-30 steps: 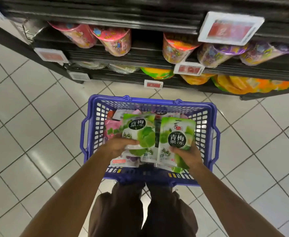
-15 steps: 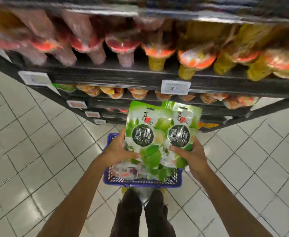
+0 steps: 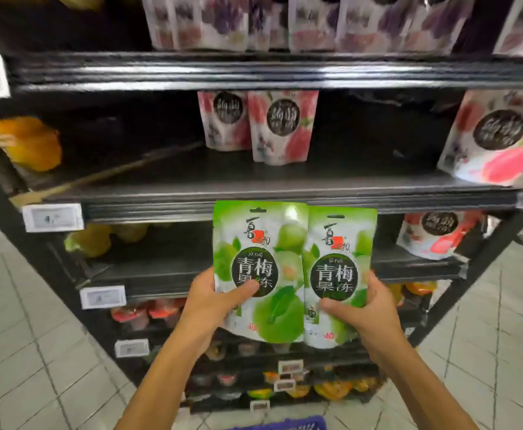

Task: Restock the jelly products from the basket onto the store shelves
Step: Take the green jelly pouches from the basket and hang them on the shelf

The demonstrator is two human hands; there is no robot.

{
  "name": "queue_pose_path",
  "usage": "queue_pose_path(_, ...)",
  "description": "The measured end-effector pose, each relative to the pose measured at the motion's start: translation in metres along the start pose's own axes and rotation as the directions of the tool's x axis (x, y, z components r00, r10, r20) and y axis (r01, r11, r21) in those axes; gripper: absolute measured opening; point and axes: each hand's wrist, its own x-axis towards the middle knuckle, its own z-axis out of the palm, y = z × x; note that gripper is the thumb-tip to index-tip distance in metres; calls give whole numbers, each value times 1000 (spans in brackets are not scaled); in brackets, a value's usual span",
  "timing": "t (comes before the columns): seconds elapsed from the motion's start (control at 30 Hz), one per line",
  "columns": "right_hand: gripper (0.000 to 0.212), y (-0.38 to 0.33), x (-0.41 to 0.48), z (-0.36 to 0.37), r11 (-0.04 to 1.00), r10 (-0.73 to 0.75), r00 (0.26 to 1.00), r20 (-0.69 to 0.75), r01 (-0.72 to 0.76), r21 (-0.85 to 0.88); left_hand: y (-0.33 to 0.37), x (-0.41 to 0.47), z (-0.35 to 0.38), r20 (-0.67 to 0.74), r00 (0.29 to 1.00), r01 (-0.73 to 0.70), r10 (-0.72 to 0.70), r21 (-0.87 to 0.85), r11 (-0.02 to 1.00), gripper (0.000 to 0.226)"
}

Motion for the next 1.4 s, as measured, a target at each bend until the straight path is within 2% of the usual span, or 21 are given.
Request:
queue_pose_path(0.13,67,-74,12,1,986,-163,985,-54,160,-56,78,3,3,-25,986,-165,166,44,985,41)
queue_pose_path(0.27,80,-131,19,-6,955,-288,949,-126,275,-109,137,5,9,8,945,-326,326,68,943,45)
queue_pose_path(0.4,62,-183,28,-12,902,-429,894,-133,416,-112,186,11,23,29,896,-444,443,15,896,46)
queue_pose_path(0.53,67,-235,45,-33,849,-529,822,-212,513,-130,239,24,45,66,853,-513,518,-82,855,41)
queue_pose_path(0.63,58,-279,61,-50,801,-597,767,-235,586,-123,281,36,61,68,805,-585,589,-75,808,45)
queue_pose_path(0.73,52,-323,77,-64,759,-650,725,-228,630,-164,318,45,79,91,795,-599,600,-45,800,54)
queue_pose_path(0.83,58,-357,97,-76,735,-678,696,-237,648,-201,344,54,97,97,788,-608,608,-32,793,45)
queue_pose_path(0.97,50,-392,123,-86,705,-707,677,-202,658,-263,364,63,112,113,769,-627,629,-51,777,38)
queue_pose_path(1.13,68,-429,151,-88,683,-723,667,-179,652,-328,376,68,122,93,773,-626,627,-50,779,30)
queue_pose_path(1.27,62,-457,168,-80,703,-699,698,-157,630,-331,380,67,129,82,776,-625,625,-32,780,26)
queue_pose_path(1.4,45,-480,186,-67,707,-699,690,-191,625,-329,381,64,134,71,774,-629,629,-19,777,31)
